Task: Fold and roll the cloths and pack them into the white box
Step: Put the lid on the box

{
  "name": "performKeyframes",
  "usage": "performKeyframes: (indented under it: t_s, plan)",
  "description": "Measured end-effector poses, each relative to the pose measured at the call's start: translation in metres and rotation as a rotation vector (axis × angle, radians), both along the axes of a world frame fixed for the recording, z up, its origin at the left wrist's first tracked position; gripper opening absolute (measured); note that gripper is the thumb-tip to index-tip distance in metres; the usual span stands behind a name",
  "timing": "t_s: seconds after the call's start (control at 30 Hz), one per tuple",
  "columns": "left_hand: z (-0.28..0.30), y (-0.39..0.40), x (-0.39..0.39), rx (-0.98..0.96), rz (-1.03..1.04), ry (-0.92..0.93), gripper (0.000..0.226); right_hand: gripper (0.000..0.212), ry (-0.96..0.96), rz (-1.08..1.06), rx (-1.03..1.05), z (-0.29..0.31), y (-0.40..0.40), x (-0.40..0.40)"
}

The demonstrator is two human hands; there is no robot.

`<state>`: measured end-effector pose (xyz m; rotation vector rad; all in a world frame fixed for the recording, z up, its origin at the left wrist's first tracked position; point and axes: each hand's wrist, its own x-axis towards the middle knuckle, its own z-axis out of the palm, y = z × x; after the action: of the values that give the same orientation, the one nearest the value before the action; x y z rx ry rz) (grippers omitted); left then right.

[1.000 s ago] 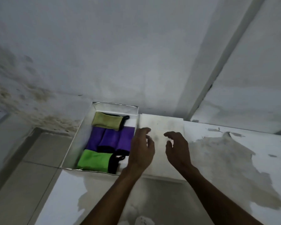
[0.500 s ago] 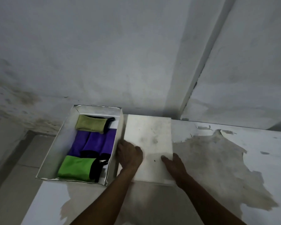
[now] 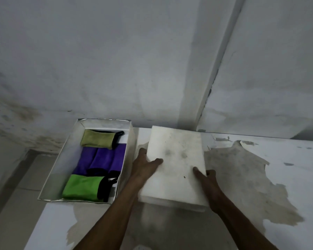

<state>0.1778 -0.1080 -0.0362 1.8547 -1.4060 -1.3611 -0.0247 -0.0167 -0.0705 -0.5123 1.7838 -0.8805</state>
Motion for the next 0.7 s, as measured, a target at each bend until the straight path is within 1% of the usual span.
performKeyframes:
  t_s: [0.07, 0.13, 0.23, 0.3, 0.37, 0.47, 0.57, 0.63, 0.7]
  plan:
    - [0.017, 0.002, 0.010, 0.015, -0.074, 0.151, 0.052, 0.053, -0.030, -0.026, -0.019, 0.007, 0.008, 0.001]
    - [0.035, 0.002, 0.019, 0.027, -0.139, 0.276, 0.059, 0.055, -0.053, -0.045, -0.029, 0.015, 0.012, 0.004]
    - [0.061, 0.008, 0.031, -0.038, -0.206, 0.331, 0.070, 0.054, -0.069, -0.058, -0.055, 0.031, 0.016, 0.015]
    - [0.075, 0.013, 0.037, -0.105, -0.193, 0.362, 0.071, 0.053, -0.083, -0.064, -0.090, 0.043, 0.014, 0.025]
    - [0.090, 0.017, 0.047, -0.170, -0.150, 0.352, 0.071, 0.057, -0.100, -0.063, -0.138, 0.056, 0.011, 0.036]
    - [0.109, 0.023, 0.074, -0.236, -0.098, 0.372, 0.059, 0.063, -0.197, -0.031, -0.231, 0.076, 0.003, 0.060]
    - [0.119, 0.026, 0.112, -0.254, -0.033, 0.378, 0.037, 0.050, -0.362, 0.020, -0.285, 0.094, -0.010, 0.088]
    - [0.120, 0.027, 0.139, -0.230, 0.019, 0.361, 0.025, 0.047, -0.393, 0.067, -0.277, 0.104, -0.018, 0.108]
    - [0.120, 0.026, 0.167, -0.191, 0.063, 0.322, 0.021, 0.043, -0.398, 0.106, -0.273, 0.112, -0.028, 0.131]
